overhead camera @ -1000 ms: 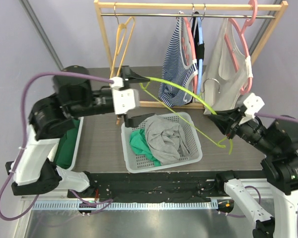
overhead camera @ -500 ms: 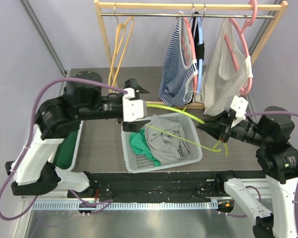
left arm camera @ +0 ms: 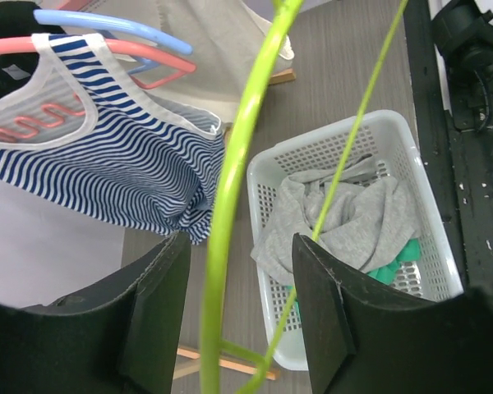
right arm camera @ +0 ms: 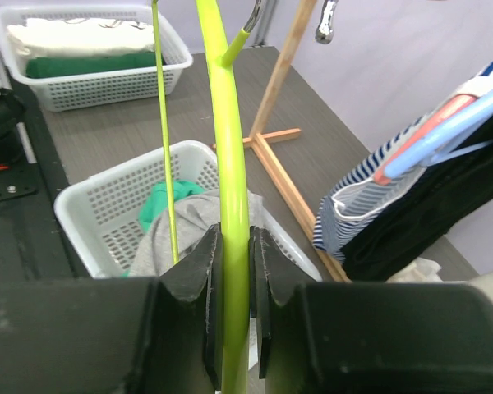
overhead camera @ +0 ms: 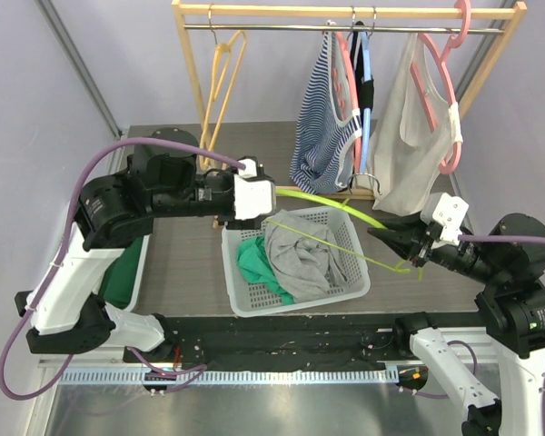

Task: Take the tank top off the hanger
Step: Place the hanger at the clothesline.

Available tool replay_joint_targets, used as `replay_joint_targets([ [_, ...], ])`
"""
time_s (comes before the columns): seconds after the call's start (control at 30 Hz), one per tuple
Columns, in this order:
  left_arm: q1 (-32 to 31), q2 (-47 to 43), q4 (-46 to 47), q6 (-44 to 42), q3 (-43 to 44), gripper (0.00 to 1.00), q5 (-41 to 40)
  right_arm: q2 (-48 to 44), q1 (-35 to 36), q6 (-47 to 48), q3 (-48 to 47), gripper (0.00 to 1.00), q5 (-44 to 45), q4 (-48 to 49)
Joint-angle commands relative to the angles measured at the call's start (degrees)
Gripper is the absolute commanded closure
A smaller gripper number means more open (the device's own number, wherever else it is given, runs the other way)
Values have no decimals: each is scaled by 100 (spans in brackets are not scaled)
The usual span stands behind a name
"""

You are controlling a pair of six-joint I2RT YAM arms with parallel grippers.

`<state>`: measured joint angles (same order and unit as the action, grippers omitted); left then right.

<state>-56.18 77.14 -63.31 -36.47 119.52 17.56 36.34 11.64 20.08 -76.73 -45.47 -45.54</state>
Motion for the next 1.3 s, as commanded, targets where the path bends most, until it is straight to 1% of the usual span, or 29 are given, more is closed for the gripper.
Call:
replay_joint_targets([
  [0.0, 20, 125, -348, 43, 220, 45, 326, -179, -12, 260, 157, 99, 495, 774],
  [0.07, 20, 187, -506, 61, 255, 44, 493, -267, -30, 339, 193, 99, 531, 994],
  [0.1, 20, 239, -542, 78, 282, 38, 511, -259, -30, 391, 176, 99, 505, 1020],
  [0.13, 20, 248, -577, 96, 299, 35, 590, -241, -47, 427, 158, 99, 504, 1021],
  [0.27, 20, 319, -463, 193, 352, 29, 687, -162, -56, 585, 97, 99, 425, 872],
  [0.3, 11, 354, -402, 219, 387, 24, 696, -153, -56, 603, 105, 99, 390, 871],
  [0.33, 20, 389, -367, 228, 396, 23, 687, -162, -56, 620, 123, 99, 373, 880],
  [0.47, 20, 486, -209, 298, 466, 24, 679, -162, -65, 638, 141, 99, 337, 907],
  [0.53, 11, 582, -164, 307, 580, 27, 678, -153, -65, 656, 150, 99, 355, 898],
  [0.63, 11, 705, -208, 333, 791, 41, 775, -153, -56, 664, 167, 99, 364, 915],
  [0.67, 11, 714, -208, 351, 800, 51, 784, -153, -56, 664, 176, 99, 381, 907],
  [0.73, 20, 732, -191, 377, 827, 62, 793, -144, -57, 664, 202, 99, 399, 941],
  [0.77, 20, 749, -208, 395, 844, 72, 801, -144, -65, 656, 220, 99, 416, 968],
  [0.87, 20, 776, -287, 404, 862, 81, 828, -153, -56, 638, 237, 99, 478, 1064],
  [0.97, 20, 793, -471, 395, 871, 82, 915, -258, -56, 585, 377, 99, 714, 1310],
  [1.03, 11, 802, -551, 386, 897, 84, 933, -338, -57, 436, 518, 98, 803, 1705],
  [1.07, 11, 802, -560, 377, 888, 88, 942, -416, -56, 349, 632, 94, 873, 1828],
  [1.1, 11, 802, -534, 377, 888, 90, 925, -443, -56, 156, 694, 80, 908, 2082],
  [1.13, 20, 793, -507, 377, 888, 92, 898, -443, -65, 111, 747, 75, 900, 2145],
  [1.17, 11, 776, -437, 386, 871, 97, 811, -461, -57, 76, 817, 71, 874, 2163],
  [1.2, 11, 741, -271, 377, 879, 100, 741, -452, -56, 41, 852, 67, 865, 2189],
  [1.23, 11, 715, -148, 403, 888, 100, 635, -452, -65, 23, 870, 65, 882, 2172],
  [1.27, 11, 697, -25, 430, 888, 100, 504, -452, -65, 23, 931, 59, 882, 2163],
])
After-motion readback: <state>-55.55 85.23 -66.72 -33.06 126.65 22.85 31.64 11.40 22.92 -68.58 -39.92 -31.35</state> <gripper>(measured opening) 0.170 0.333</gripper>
